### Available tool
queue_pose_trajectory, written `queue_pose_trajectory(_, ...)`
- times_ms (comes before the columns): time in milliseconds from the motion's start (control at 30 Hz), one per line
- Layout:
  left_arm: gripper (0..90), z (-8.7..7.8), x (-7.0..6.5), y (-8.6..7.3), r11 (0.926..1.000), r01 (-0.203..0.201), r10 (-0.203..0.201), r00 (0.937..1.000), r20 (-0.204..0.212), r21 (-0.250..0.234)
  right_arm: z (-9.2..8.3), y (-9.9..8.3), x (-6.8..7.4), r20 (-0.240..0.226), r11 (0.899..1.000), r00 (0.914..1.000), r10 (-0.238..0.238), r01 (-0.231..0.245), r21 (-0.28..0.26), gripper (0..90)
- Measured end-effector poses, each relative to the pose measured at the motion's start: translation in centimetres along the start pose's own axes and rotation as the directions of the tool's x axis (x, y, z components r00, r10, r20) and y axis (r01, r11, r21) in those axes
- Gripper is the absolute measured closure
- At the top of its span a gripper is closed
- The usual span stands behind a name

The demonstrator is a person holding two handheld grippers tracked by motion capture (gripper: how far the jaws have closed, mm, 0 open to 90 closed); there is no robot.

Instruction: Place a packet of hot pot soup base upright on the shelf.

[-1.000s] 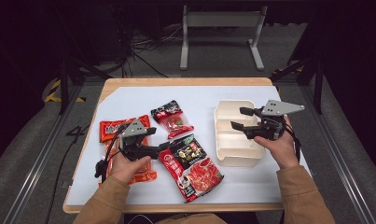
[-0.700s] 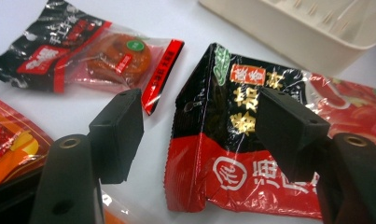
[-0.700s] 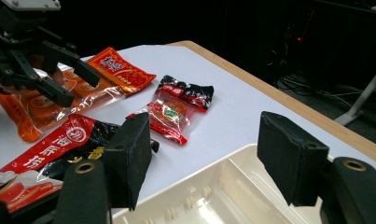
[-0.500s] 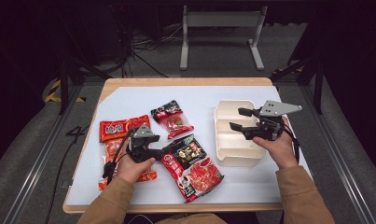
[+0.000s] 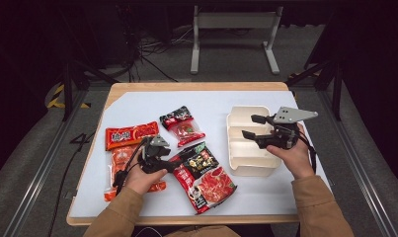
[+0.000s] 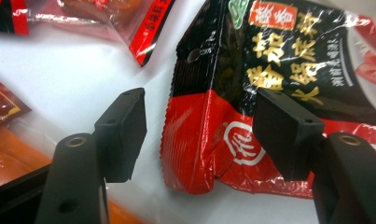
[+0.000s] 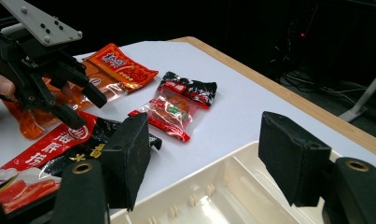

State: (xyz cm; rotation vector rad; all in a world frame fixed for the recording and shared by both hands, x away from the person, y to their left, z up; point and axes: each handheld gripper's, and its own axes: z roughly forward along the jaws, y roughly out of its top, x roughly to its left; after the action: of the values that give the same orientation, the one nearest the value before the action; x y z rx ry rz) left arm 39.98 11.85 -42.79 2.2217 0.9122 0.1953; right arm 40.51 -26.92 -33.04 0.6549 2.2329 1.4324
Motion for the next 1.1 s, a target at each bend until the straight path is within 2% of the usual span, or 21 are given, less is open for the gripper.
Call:
queue_pose_trajectory(133,39.5,0.3,-0.1,0.0,0.9996,0.005,-0.005,0.9999,-0.012,0.028,0.1,0.0,0.0,-0.001,1.000,1.0000,-0.001,0.001,0.003,33.9)
queue_pose_trajectory(300,45.3,0.6,-0.1,-0.1,0.9984,0.023,-0.024,0.9996,0.017,0.052,0.2,0.0,0.1,0.002,1.000,1.0000,0.001,-0.001,0.007,33.1)
queue_pose_trajectory(433,49.1,0.7,-0.5,-0.1,0.9992,-0.003,0.004,1.0000,-0.009,0.040,0.2,-0.1,0.0,0.001,1.000,1.0000,0.006,-0.006,0.008,32.5)
queue_pose_trajectory(467,51.3,0.7,-0.6,-0.1,0.9991,-0.009,0.009,1.0000,-0.003,0.041,0.2,-0.1,0.0,0.000,1.000,1.0000,0.007,-0.007,0.008,32.5)
queue_pose_trajectory(500,54.3,0.8,-0.4,-0.1,0.9988,0.004,-0.005,0.9995,0.030,0.048,0.2,-0.1,0.0,0.001,1.000,1.0000,0.008,-0.008,0.009,32.4)
queue_pose_trajectory(533,56.1,0.8,-0.4,-0.1,0.9988,0.004,-0.005,0.9995,0.030,0.048,0.2,-0.1,0.0,0.001,1.000,1.0000,0.008,-0.008,0.009,32.4)
queue_pose_trajectory(567,56.1,0.9,-0.1,0.0,0.9982,0.023,-0.027,0.9979,0.060,0.056,0.2,-0.1,0.0,0.004,1.000,1.0000,0.007,-0.007,0.010,32.4)
queue_pose_trajectory(667,64.7,1.0,0.0,-0.2,0.9979,0.034,-0.039,0.9950,0.092,0.055,0.3,-0.1,0.1,0.002,1.000,1.0000,0.005,-0.005,0.014,32.5)
queue_pose_trajectory(833,70.4,0.9,0.1,-0.2,0.9974,0.046,-0.052,0.9931,0.105,0.054,0.4,-0.1,0.1,0.001,1.000,1.0000,0.005,-0.005,0.017,32.5)
queue_pose_trajectory(933,75.0,0.9,0.3,-0.2,0.9957,0.072,-0.078,0.9897,0.120,0.058,0.5,-0.1,0.2,-0.002,1.000,1.0000,0.005,-0.005,0.023,32.5)
queue_pose_trajectory(1100,84.7,0.6,0.8,-0.4,0.9893,0.140,-0.145,0.9760,0.163,0.042,0.6,-0.1,0.2,-0.001,1.000,1.0000,0.001,-0.001,0.027,32.6)
